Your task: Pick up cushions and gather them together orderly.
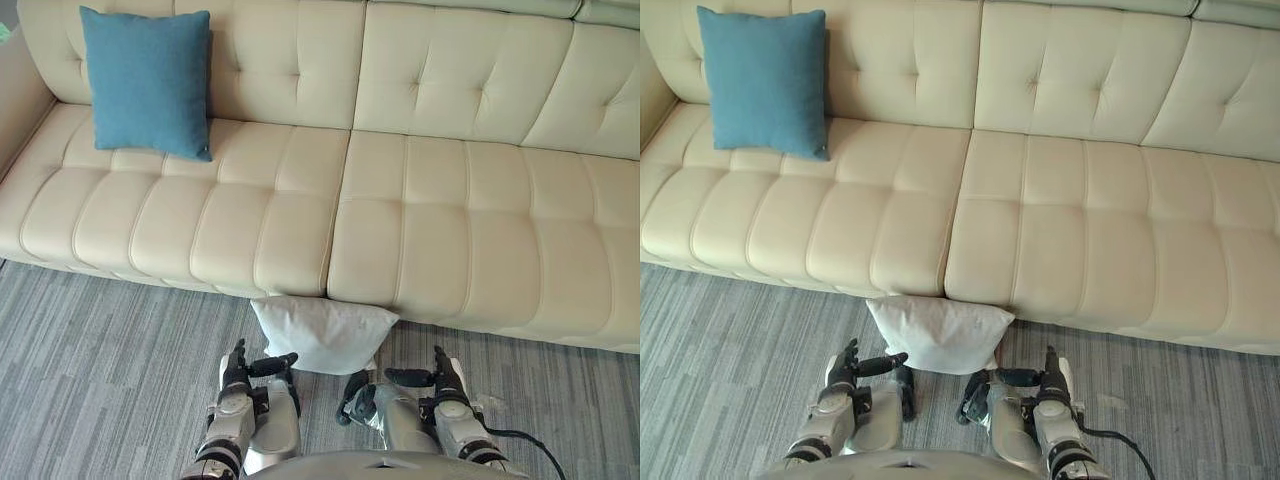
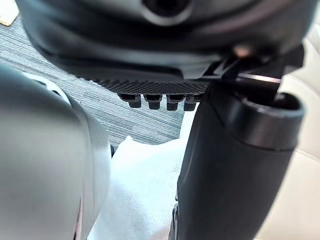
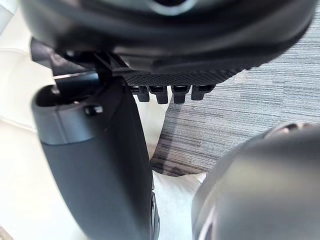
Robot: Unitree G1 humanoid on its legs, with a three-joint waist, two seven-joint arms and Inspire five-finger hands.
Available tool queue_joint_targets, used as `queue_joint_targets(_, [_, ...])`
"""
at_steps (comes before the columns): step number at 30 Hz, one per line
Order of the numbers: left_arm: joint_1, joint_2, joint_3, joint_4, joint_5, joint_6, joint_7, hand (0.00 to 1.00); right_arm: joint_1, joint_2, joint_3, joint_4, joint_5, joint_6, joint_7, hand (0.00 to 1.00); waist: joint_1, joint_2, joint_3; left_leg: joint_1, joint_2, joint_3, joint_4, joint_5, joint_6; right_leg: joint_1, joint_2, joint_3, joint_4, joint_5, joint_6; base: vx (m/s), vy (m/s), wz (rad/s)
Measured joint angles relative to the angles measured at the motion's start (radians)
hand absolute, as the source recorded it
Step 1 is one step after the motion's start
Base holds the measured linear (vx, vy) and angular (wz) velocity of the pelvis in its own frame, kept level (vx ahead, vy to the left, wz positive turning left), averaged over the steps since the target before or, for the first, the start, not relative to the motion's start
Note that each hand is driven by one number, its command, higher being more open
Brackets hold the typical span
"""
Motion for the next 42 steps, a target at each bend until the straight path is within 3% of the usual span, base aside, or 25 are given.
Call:
queue_joint_targets(5, [-0.026,0.005,-0.002,-0.038,-0.025,-0.001,0.01,1.0,-0.012,0.011,-0.004,-0.028,0.04,-0.004,-0.003,1.0,0.0,-0.013,0.028,-0.078,-0.008,-0.005,0.071,-0.021,0.007,-0.073,-0.037,-0.003,0.085,-0.016,-0.001,-0.15,0.041,0.06])
queue_joint_targets(8, [-0.1,0.031,0.0,-0.072,-0.075,-0.001,0.025,1.0,-0.079,0.01,-0.019,-0.076,0.119,-0.004,-0.006,1.0,-0.002,-0.022,0.099,-0.24,0.015,-0.012,0.226,-0.054,0.027,-0.223,-0.059,0.01,0.212,-0.035,-0.016,-0.18,0.028,-0.09])
queue_joint_targets(10, [-0.126,0.04,0.001,-0.085,-0.079,-0.001,0.028,1.0,-0.104,0.011,-0.031,-0.088,0.131,-0.005,-0.007,1.0,-0.002,-0.023,0.12,-0.296,0.025,-0.02,0.287,-0.071,0.03,-0.273,-0.062,0.015,0.259,-0.045,-0.025,-0.16,0.022,-0.12])
queue_joint_targets(14, [-0.241,0.074,0.017,-0.121,-0.079,-0.003,0.041,1.0,-0.228,0.003,-0.052,-0.126,0.202,-0.006,-0.011,1.0,-0.008,-0.034,0.17,-0.528,0.053,-0.042,0.473,-0.113,0.04,-0.496,-0.087,0.03,0.434,-0.081,-0.052,-0.16,0.022,-0.09])
queue_joint_targets(24, [-0.528,0.14,0.038,-0.161,-0.08,-0.002,0.086,1.0,-0.551,0.004,-0.114,-0.161,0.237,-0.007,-0.068,1.0,-0.021,-0.043,0.206,-0.974,0.084,-0.081,0.669,-0.117,0.044,-0.93,-0.107,0.036,0.62,-0.091,-0.063,-0.11,0.057,-0.06])
queue_joint_targets(25, [-0.559,0.145,0.037,-0.163,-0.08,-0.002,0.094,0.0,-0.587,0.004,-0.115,-0.162,0.238,-0.007,-0.077,0.0,-0.023,-0.046,0.211,-1.012,0.084,-0.085,0.684,-0.116,0.043,-0.966,-0.11,0.035,0.634,-0.091,-0.064,-0.04,0.074,-0.02])
queue_joint_targets(29, [-0.608,0.146,0.018,-0.252,-0.078,-0.002,0.13,0.0,-0.663,0.007,-0.095,-0.197,0.305,-0.009,-0.105,0.0,-0.032,-0.048,0.214,-1.103,0.074,-0.092,0.709,-0.101,0.049,-1.054,-0.135,0.034,0.674,-0.09,-0.065,-0.01,0.069,0.1])
queue_joint_targets(42, [-0.607,0.115,-0.091,-0.332,-0.1,0.033,0.219,0.0,-0.664,0.004,0.082,-0.287,0.394,-0.009,-0.137,0.0,-0.035,-0.049,0.212,-1.121,0.032,-0.107,0.695,-0.08,0.057,-1.061,-0.161,0.026,0.672,-0.082,-0.068,-0.04,0.072,0.08])
